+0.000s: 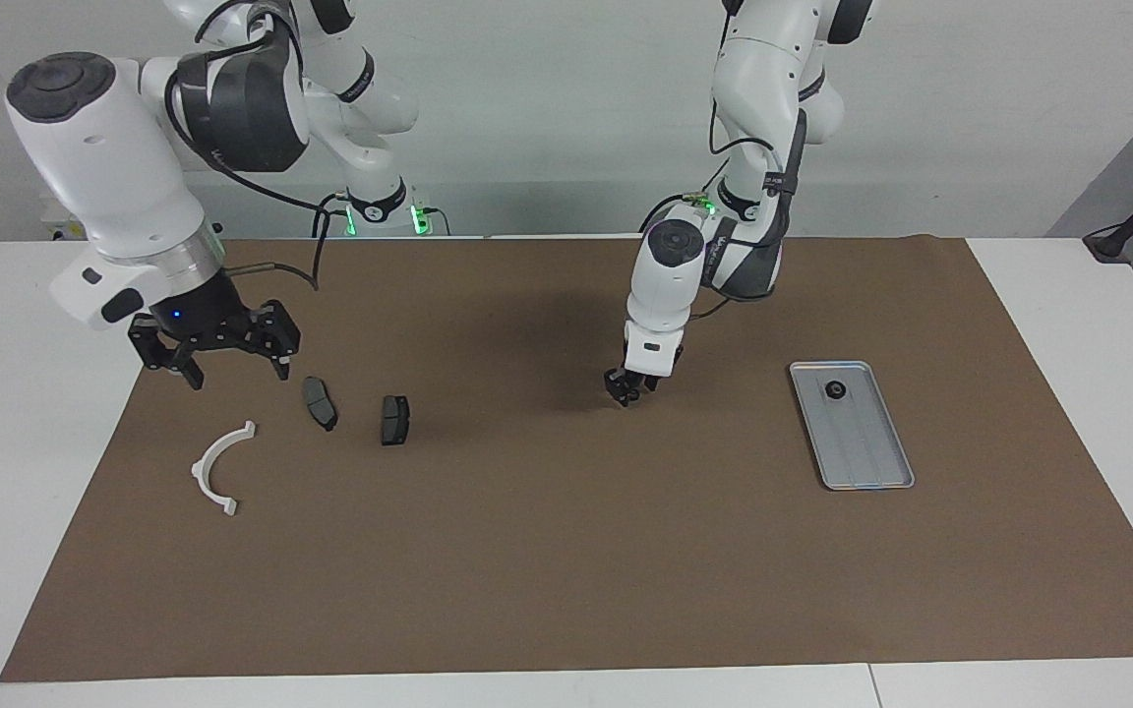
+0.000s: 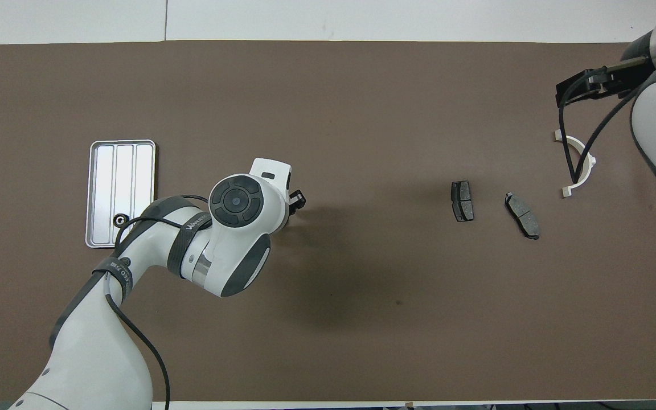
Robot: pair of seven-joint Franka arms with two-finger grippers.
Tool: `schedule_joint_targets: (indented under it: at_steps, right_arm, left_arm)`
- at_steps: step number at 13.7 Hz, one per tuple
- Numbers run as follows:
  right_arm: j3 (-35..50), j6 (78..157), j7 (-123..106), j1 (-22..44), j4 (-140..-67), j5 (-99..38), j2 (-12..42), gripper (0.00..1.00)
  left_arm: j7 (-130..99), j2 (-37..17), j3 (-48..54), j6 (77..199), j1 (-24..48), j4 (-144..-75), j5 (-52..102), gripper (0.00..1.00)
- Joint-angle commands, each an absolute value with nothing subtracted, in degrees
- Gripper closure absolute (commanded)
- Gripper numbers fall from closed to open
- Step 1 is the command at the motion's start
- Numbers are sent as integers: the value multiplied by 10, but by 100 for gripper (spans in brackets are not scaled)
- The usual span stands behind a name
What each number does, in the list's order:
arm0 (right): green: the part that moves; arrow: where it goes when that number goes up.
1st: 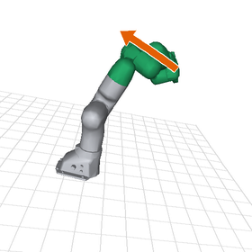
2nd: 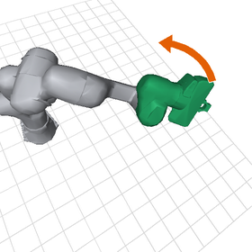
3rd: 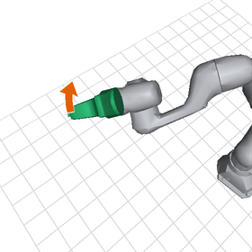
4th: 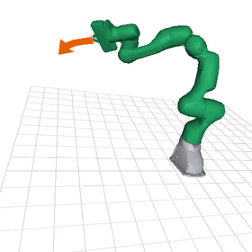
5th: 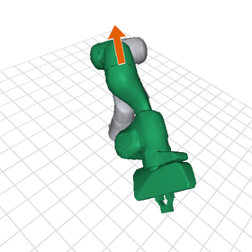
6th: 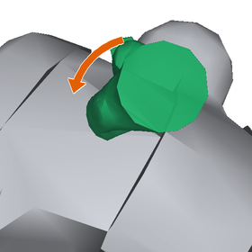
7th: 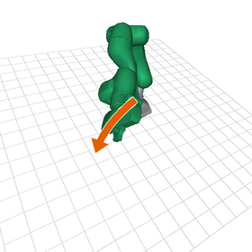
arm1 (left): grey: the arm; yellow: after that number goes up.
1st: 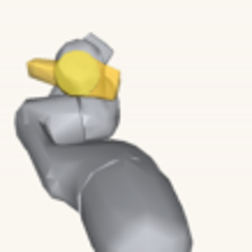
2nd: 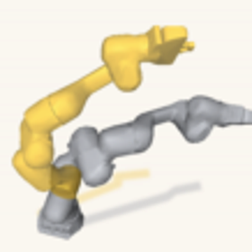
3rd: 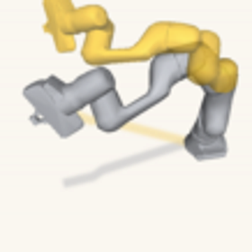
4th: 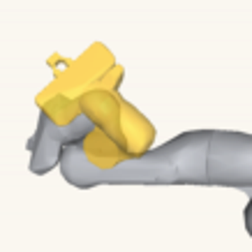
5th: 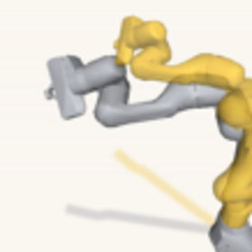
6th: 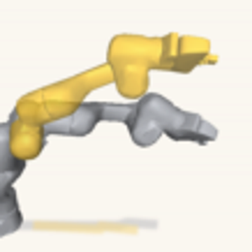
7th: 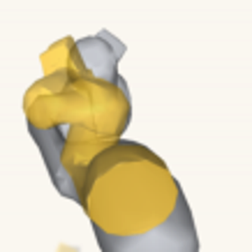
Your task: Pick bearing gear from pile to tray
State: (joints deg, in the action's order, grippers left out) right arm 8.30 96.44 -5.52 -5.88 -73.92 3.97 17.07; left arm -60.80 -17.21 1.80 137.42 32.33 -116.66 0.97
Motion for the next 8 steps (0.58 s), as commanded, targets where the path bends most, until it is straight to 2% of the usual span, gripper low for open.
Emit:
schedule_joint_targets:
  at_steps: [1, 8]
  right_arm:
    - [84, 941, -86, -68, -756, 41, 132, 0]
    - [-36, 931, -111, 28, -871, 31, 14, 0]
  left_arm:
    - [-616, -178, 14, 1390, 329, -1171, 4, 39]
    - [-617, -178, 14, 1390, 331, -1172, 4, 46]
